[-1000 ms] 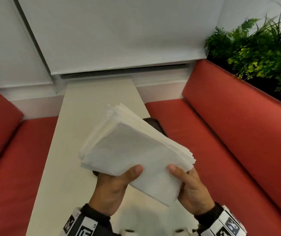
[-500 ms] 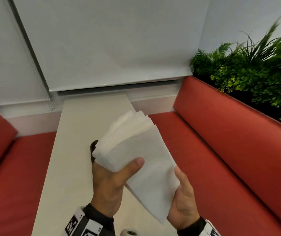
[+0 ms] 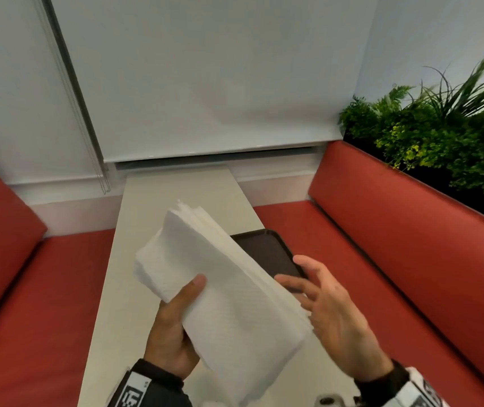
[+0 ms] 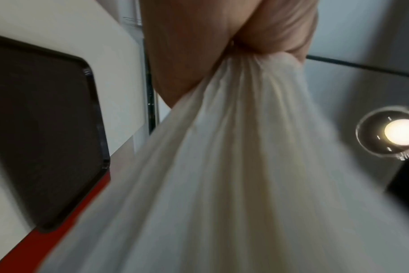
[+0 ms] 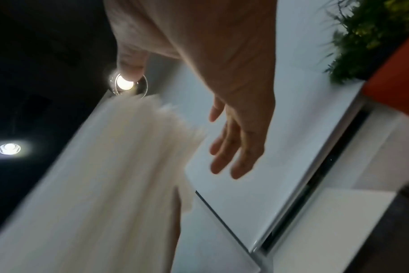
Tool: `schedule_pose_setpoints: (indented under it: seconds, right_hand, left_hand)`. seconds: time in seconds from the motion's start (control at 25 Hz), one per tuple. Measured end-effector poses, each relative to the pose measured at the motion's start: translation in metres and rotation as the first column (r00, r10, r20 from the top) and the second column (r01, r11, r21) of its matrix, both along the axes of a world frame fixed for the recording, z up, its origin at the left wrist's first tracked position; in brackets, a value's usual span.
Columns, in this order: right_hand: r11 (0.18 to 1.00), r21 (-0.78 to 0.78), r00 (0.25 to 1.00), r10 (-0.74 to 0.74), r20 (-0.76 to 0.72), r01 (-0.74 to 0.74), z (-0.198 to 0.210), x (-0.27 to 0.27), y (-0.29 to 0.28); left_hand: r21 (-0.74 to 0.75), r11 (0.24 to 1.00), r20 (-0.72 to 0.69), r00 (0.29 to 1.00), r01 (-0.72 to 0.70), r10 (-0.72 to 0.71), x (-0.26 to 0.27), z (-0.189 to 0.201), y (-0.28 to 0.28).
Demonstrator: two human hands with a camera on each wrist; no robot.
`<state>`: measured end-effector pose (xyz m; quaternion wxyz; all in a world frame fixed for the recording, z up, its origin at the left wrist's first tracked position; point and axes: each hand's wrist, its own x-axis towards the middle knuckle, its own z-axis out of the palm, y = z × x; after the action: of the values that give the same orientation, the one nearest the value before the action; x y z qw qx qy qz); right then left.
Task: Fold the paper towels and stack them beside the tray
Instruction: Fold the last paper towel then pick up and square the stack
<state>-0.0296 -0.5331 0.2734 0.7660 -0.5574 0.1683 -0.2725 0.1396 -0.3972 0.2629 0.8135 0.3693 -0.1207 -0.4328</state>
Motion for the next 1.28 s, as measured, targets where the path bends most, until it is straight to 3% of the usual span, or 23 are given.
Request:
schedule_pose_setpoints:
  seconds: [0.08,0.16,0.24,0.32,0.4,0.52,0.6,0.68,0.76,0.84,0.92,1.04,1.08,1.2,1.28]
  right_hand:
    - [0.982,-0.175,0.987,0.05,-0.154,-0.078,0.024,0.01,-0.009]
    - [0.944,-0.273,0.966,0.123,-0.228,-0.184,0.032,0.023,-0.001]
    - [0.942,-0.263,0.966,0.158,-0.206,-0.211,0.026,0.032,0.018]
    - [0.951,-0.273,0.966,0.074,-0.249,-0.143,0.014,0.036,0.024]
    - [0.986,-0.152,0.957,0.023,-0.291,-0.07,0.002,0.038,0.016]
    - [0.994,0.111,0.971,0.046,-0.235,-0.02,-0.011,0.038,0.005]
    - [0.964,0.267,0.983,0.045,-0.178,0.005,-0.014,0.034,0.002]
    - [0.878,0.479,0.988,0.081,-0.132,-0.008,-0.014,0.032,0.0]
    - [0.829,0.559,0.983,0.1,-0.153,0.002,-0.012,0.03,-0.005]
    - [0.879,0.473,0.977,0.045,-0.21,0.061,-0.013,0.029,-0.012]
    - [0.924,0.363,0.98,-0.052,-0.194,0.121,-0.014,0.03,-0.017]
    - [0.967,0.229,0.984,-0.074,-0.163,0.111,-0.016,0.029,-0.012]
    - [0.98,0.188,0.986,-0.033,-0.162,0.064,-0.016,0.03,-0.007]
    - [0.997,0.065,0.985,0.049,-0.166,-0.039,-0.016,0.032,0.002]
    - [0.999,0.003,0.988,0.047,-0.146,-0.047,-0.012,0.031,0.003]
  left_hand:
    - [-0.012,0.986,-0.016,0.986,0.166,-0.166,0.002,0.003,0.006]
    - [0.034,0.963,0.062,0.961,0.267,-0.268,-0.002,0.005,0.003]
    - [0.147,0.961,0.181,0.949,0.234,-0.259,-0.006,0.007,-0.001]
    - [0.31,0.949,0.34,0.925,0.06,-0.169,-0.002,0.0,-0.006]
    - [0.394,0.918,0.4,0.908,-0.045,-0.127,0.002,-0.008,-0.006]
    - [0.414,0.887,0.234,0.918,0.205,-0.321,-0.002,-0.011,0.002]
    - [0.443,0.844,0.315,0.828,0.304,-0.464,-0.008,-0.016,0.006]
    - [0.455,0.836,0.43,0.746,0.308,-0.509,-0.013,-0.015,0.006]
    - [0.454,0.822,0.451,0.707,0.344,-0.545,-0.016,-0.011,0.003]
    - [0.466,0.818,0.475,0.685,0.337,-0.553,-0.019,-0.012,0.002]
    - [0.5,0.836,0.54,0.672,0.228,-0.507,-0.023,-0.02,0.003]
    - [0.518,0.846,0.663,0.564,0.128,-0.492,-0.024,-0.022,0.003]
    - [0.498,0.858,0.67,0.572,0.126,-0.473,-0.022,-0.021,0.003]
    - [0.388,0.916,0.618,0.711,0.096,-0.336,-0.015,-0.011,-0.002]
    - [0.332,0.94,0.638,0.717,0.073,-0.281,-0.013,-0.007,-0.003]
